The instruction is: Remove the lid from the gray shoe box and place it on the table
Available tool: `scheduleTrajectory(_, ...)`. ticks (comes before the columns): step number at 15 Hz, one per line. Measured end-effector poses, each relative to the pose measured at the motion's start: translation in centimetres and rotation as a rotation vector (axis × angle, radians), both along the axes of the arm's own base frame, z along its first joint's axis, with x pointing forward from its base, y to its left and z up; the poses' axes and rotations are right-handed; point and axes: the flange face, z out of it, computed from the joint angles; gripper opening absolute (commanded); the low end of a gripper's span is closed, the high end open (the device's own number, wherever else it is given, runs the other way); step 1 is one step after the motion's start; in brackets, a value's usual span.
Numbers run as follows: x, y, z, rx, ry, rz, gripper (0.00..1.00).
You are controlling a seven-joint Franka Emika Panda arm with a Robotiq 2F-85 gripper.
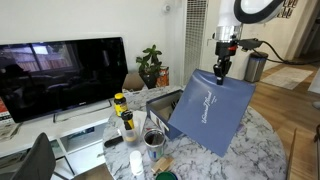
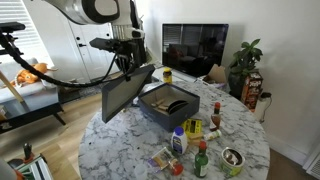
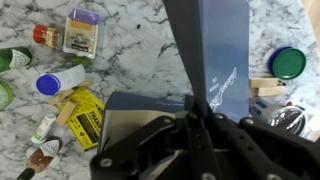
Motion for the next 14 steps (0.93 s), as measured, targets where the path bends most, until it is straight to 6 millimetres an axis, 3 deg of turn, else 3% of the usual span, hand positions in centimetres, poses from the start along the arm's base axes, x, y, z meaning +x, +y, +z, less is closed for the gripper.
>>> scheduleTrajectory(2,-0.9,2.5,-1.1,-0.109,-0.015,0.014,0.01)
scheduleTrajectory(4,-1.9,3.1,-1.9,-0.221,-0.022,0.026,0.01)
scheduleTrajectory(11,-4.8,0.3,-1.1,-0.589,-0.037,-0.005,0.01)
scheduleTrajectory(14,-6.0,-0.2,-2.1,-0.678,0.027,-0.046,0.01)
